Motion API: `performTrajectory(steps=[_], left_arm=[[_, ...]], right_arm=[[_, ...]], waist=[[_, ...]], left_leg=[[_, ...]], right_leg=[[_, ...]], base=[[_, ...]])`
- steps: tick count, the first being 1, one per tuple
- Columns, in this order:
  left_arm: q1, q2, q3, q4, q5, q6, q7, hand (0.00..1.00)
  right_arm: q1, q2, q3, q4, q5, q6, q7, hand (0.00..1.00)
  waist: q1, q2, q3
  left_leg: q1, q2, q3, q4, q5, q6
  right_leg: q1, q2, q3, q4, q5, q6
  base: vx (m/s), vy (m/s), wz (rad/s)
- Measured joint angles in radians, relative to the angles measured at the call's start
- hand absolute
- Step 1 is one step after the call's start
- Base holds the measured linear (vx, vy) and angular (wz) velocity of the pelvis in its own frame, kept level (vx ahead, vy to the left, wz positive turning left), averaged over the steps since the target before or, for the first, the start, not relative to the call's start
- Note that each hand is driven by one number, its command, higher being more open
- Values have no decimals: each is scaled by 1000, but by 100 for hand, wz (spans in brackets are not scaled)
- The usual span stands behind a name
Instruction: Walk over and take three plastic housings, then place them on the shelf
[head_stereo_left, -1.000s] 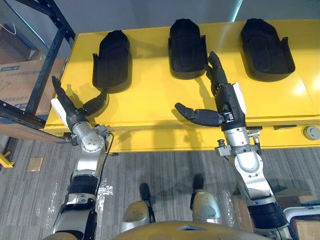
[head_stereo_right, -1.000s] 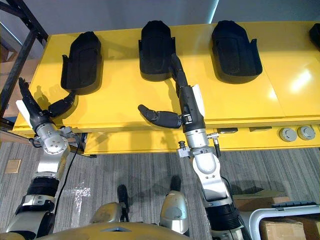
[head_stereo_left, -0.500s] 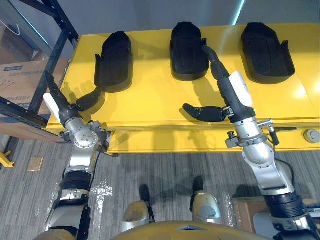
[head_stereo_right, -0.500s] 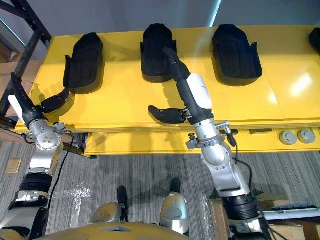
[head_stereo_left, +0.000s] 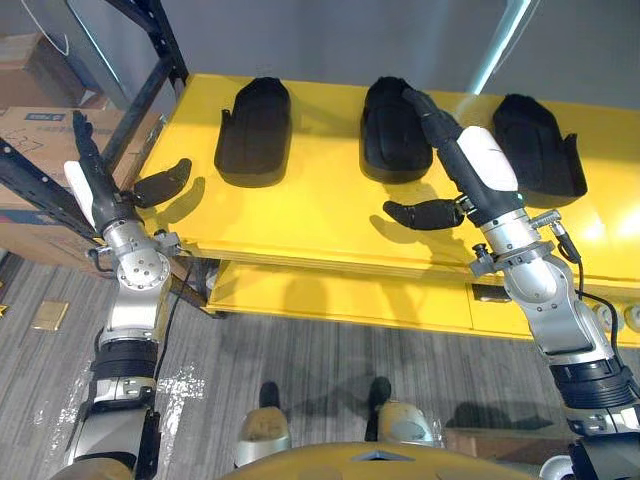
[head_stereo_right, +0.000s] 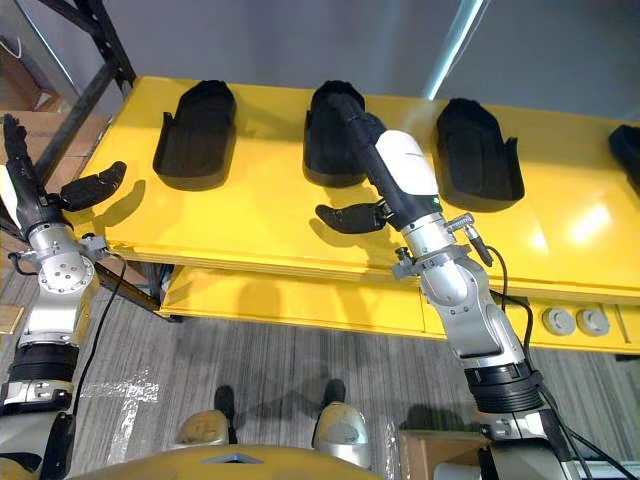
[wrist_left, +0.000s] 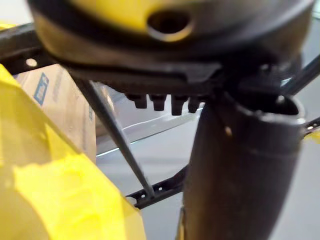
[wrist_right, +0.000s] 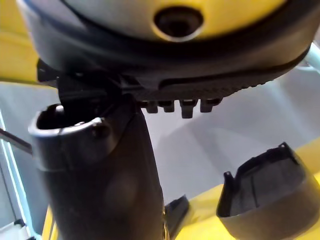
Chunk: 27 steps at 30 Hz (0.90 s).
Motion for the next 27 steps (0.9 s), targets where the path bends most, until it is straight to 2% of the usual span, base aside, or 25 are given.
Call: performTrajectory(steps=[4, 8, 12, 14, 18, 27], left_arm=[[50, -2, -9, -138, -8, -1, -57, 100], [133, -12, -32, -302, -59, -34, -155, 100], [230, -51, -55, -406, -197, -51, -322, 100], [309, -54, -94, -454, -286, -50, -454, 100], [361, -54, -130, -477, -403, -30, -604, 100], [385, -54, -133, -547, -480, -12, -712, 100]], right_arm=[[-3, -1, 14, 14, -27, 8, 62, 100], [-18, -50, 60, 73, -33, 50, 133, 100], [-33, -63, 98, 129, -33, 101, 200, 100], [-34, -70, 108, 151, -33, 127, 216, 100], [-37, -106, 120, 156, -29, 151, 226, 100], [-39, -146, 122, 169, -29, 178, 243, 100]], waist=[[13, -10, -8], [25, -9, -27], [41, -8, -48], [50, -5, -57], [56, 1, -62], [46, 10, -68]], left_leg=[[19, -1, -9, -17, 1, 0], [35, -1, -21, -39, 11, 0], [51, -3, -33, -66, 27, 0], [52, -4, -40, -69, 27, 0], [50, -4, -42, -70, 22, -1], [46, -2, -33, -70, 36, -2]], right_leg=[[31, 4, -4, -26, 4, 5], [47, 5, -8, -30, 4, 5], [65, 5, -17, -46, 6, 8], [70, 4, -23, -47, 6, 8], [79, 6, -26, -63, 7, 9], [81, 9, -24, -85, 17, 13]], base=[[0, -6, 8], [24, 1, 11], [26, -1, 10], [-9, 1, 8], [-19, -2, 3], [-6, 1, -1]])
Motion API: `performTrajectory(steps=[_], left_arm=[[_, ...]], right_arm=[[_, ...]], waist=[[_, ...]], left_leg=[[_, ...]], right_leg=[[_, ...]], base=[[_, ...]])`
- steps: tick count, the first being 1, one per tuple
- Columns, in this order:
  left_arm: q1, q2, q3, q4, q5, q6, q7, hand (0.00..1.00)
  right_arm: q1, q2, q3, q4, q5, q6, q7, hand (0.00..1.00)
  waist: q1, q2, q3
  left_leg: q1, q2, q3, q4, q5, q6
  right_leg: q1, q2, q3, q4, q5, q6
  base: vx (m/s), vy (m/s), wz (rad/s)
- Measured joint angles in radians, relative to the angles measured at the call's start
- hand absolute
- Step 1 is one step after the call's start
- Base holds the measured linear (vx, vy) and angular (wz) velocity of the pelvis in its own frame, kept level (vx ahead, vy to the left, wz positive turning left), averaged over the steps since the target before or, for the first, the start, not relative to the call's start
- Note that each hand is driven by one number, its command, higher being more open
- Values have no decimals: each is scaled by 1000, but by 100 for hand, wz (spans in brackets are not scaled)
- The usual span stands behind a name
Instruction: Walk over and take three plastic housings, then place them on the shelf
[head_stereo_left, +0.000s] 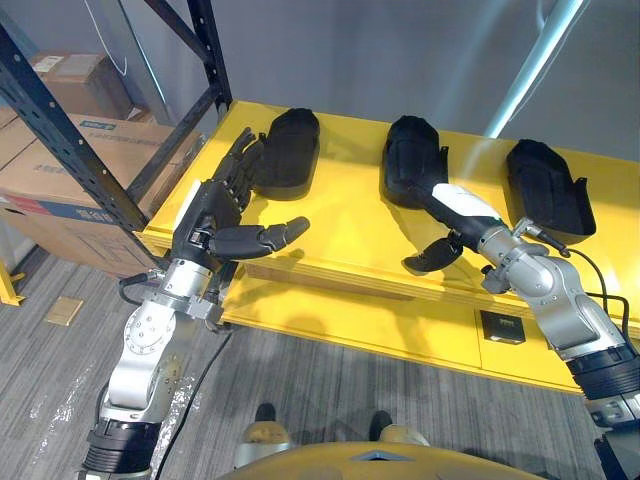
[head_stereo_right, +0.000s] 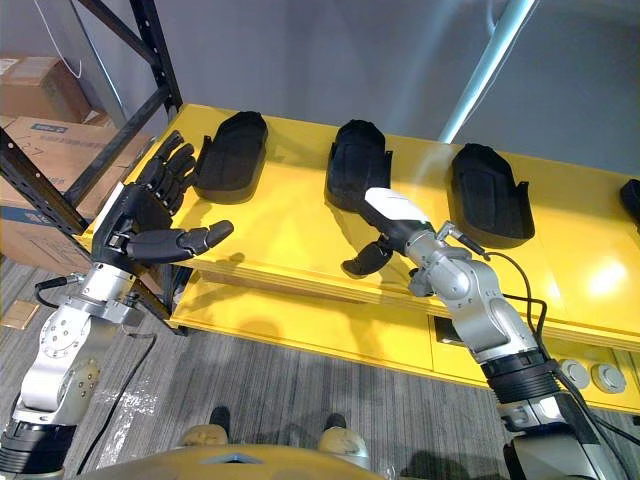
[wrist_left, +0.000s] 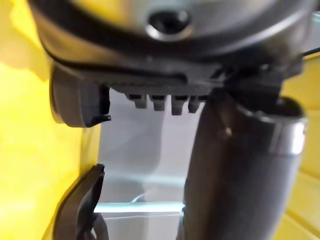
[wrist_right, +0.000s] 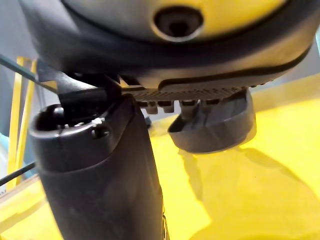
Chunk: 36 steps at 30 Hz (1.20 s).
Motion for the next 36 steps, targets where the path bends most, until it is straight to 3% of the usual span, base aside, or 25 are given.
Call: performTrajectory(steps=[23, 36], left_arm=[[52, 0, -39, -11, -125, 1, -69, 100], [53, 1, -38, -11, -159, 0, -69, 100]], right_arm=[[-119, 0, 31, 115, -8, 29, 21, 100], [-174, -38, 64, 144, -5, 27, 113, 100]], waist=[[18, -2, -2], [25, -10, 9]], left_leg=[[-31, -4, -13, 0, 7, 1], [-32, -5, -14, 0, 7, 1]], right_leg=[[-14, -3, -17, -13, 10, 2], [-14, -4, -22, -13, 10, 2]], base=[[0, 0, 1], [0, 0, 0]])
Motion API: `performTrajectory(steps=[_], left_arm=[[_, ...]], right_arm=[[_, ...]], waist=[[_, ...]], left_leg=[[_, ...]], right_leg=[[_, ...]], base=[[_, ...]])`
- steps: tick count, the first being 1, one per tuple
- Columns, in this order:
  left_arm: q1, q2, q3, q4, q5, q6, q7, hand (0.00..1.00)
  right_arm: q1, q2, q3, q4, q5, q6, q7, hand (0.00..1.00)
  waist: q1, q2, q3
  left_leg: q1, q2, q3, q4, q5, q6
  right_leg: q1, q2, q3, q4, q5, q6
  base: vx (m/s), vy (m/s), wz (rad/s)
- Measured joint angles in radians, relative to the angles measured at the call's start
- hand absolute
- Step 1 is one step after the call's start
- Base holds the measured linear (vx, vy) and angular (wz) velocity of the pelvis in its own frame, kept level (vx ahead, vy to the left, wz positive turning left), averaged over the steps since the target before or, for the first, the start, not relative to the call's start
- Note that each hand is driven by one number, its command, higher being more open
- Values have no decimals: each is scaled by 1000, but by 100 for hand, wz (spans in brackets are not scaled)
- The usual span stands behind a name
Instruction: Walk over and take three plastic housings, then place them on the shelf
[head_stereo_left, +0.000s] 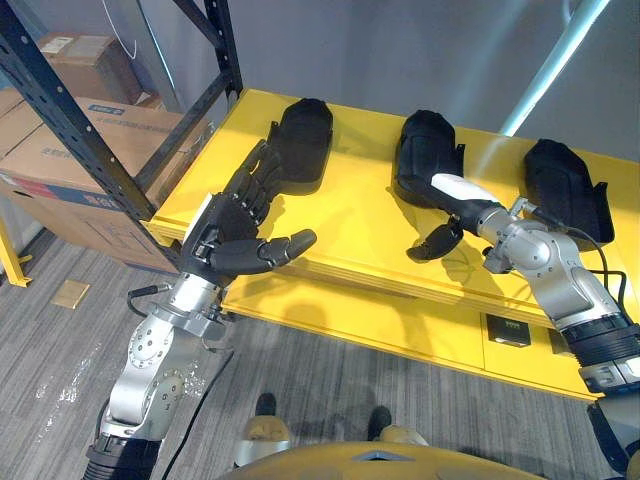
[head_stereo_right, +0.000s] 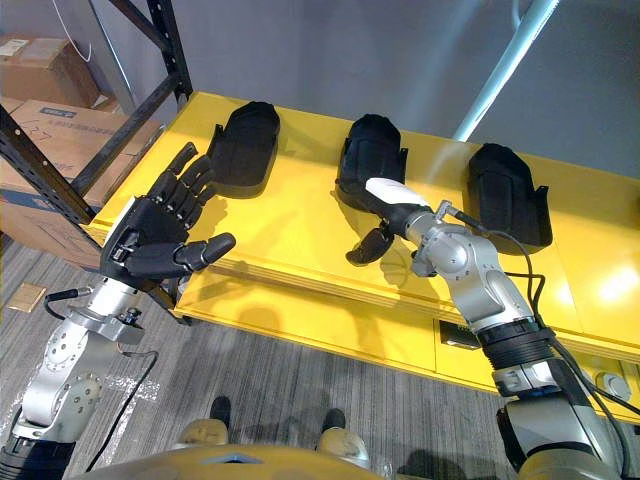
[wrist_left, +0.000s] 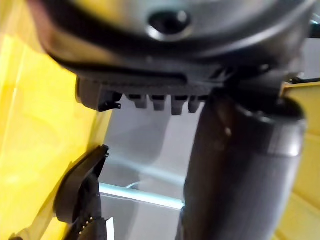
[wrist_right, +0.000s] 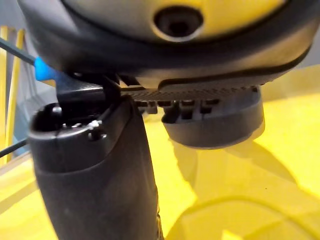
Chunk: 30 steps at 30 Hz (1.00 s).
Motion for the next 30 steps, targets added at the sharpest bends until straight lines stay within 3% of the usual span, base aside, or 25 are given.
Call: performTrajectory(steps=[30], left_arm=[[40, 0, 14, 0, 1, 0, 10, 100]], right_arm=[[-9, -48, -6, -9, 40, 19, 191, 100]], waist=[[4, -7, 7]], left_leg=[[7, 0, 3, 0, 0, 0]], right_leg=[[3, -1, -1, 4, 0, 0]], base=[[0, 0, 0]])
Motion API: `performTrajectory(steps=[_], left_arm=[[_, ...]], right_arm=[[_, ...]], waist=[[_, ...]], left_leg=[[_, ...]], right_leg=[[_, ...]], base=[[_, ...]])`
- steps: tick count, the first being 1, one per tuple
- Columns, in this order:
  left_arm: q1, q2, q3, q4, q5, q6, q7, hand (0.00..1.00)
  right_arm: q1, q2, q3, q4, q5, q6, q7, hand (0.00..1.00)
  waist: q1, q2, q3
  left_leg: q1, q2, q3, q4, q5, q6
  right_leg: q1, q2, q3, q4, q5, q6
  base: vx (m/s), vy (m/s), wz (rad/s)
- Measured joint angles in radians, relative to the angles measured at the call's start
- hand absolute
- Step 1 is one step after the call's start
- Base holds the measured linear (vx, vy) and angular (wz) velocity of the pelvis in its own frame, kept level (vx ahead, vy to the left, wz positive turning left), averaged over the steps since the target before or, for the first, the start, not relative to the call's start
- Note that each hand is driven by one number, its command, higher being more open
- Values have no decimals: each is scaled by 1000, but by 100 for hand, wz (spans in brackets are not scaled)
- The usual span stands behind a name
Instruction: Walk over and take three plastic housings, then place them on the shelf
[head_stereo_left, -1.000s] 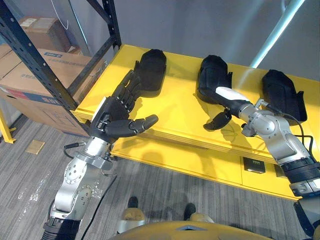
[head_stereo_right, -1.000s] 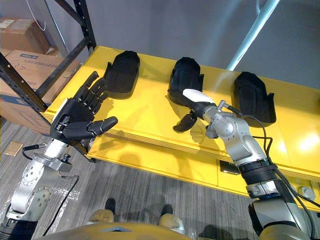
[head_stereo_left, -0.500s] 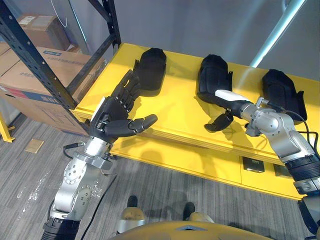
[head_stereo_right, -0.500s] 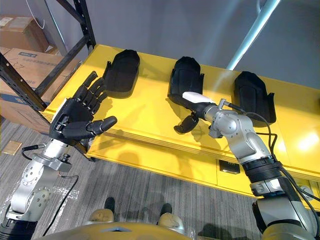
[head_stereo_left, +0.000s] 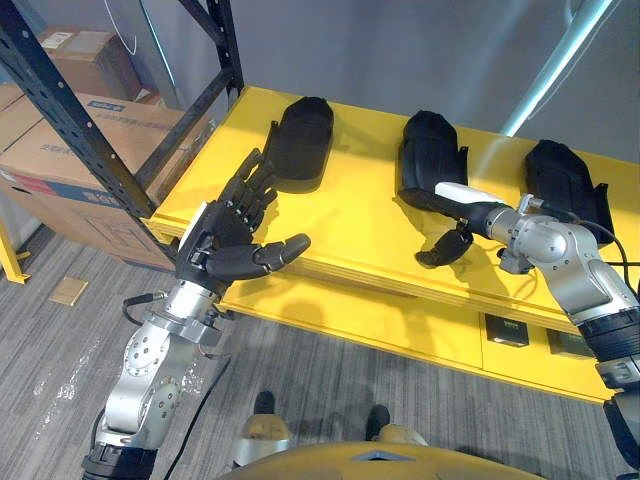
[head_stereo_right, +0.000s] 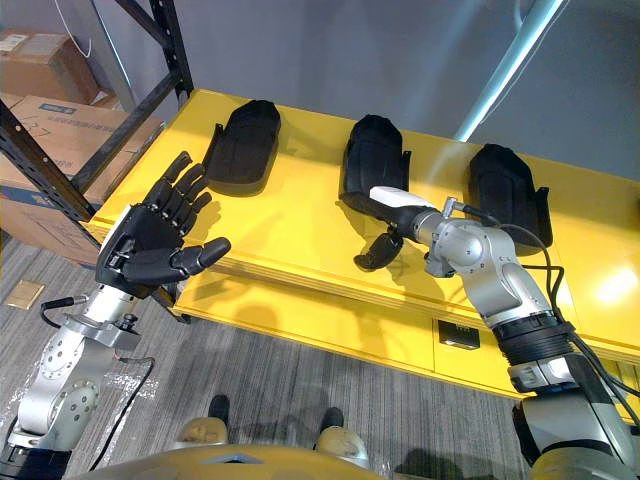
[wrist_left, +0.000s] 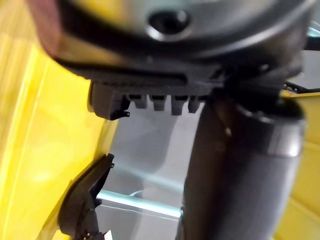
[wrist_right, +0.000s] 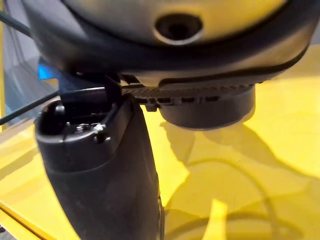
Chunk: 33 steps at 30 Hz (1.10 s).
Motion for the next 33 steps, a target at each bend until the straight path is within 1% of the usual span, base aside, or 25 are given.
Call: performTrajectory(steps=[9, 14, 21, 27, 28, 30, 33], left_arm=[[0, 0, 0, 0, 0, 0, 13, 100], [0, -1, -1, 0, 0, 0, 17, 100], [0, -2, -3, -2, 1, 0, 20, 100], [0, -9, -3, -2, 1, 0, 20, 100], [0, -10, -3, -2, 1, 0, 21, 100], [0, -10, -3, -2, 0, 0, 21, 100], [0, -16, -4, -2, 0, 0, 23, 100]], right_arm=[[1, 0, 1, 0, 10, 4, 27, 100], [8, 0, 7, 0, 20, 4, 49, 100], [8, 0, 18, 0, 38, 15, 53, 100], [11, 0, 19, 0, 38, 10, 43, 100], [14, 0, 19, 1, 37, 3, 33, 100], [18, -2, 26, 6, 34, -25, -18, 100], [20, -7, 38, 20, 1, -101, -172, 100]], waist=[[-1, 0, -1], [-1, 0, -16], [-1, -4, -22], [-2, -4, -25], [-2, -4, -25], [-2, -3, -25], [-2, 0, -27]], left_leg=[[11, 0, 3, 0, 0, 0], [11, 0, 3, 0, -3, -4], [11, 0, 4, 0, 0, 0], [11, 0, 4, 0, 0, 0], [11, 0, 4, 0, 0, 0], [11, 0, 4, 0, 0, 0], [10, 0, 3, 0, 1, 0]], right_leg=[[9, 0, 1, 0, 0, 0], [9, 0, 1, -2, -1, -1], [9, 0, 1, -2, 0, -1], [10, 0, 1, -3, 0, -1], [10, 0, 1, -3, 0, -1], [10, 0, 1, -3, 0, -1], [10, 0, 1, -5, 0, -1]], base=[[0, 0, 0], [0, 0, 0], [0, 0, 0], [0, 0, 0], [0, 0, 0], [0, 0, 0], [0, 0, 0]])
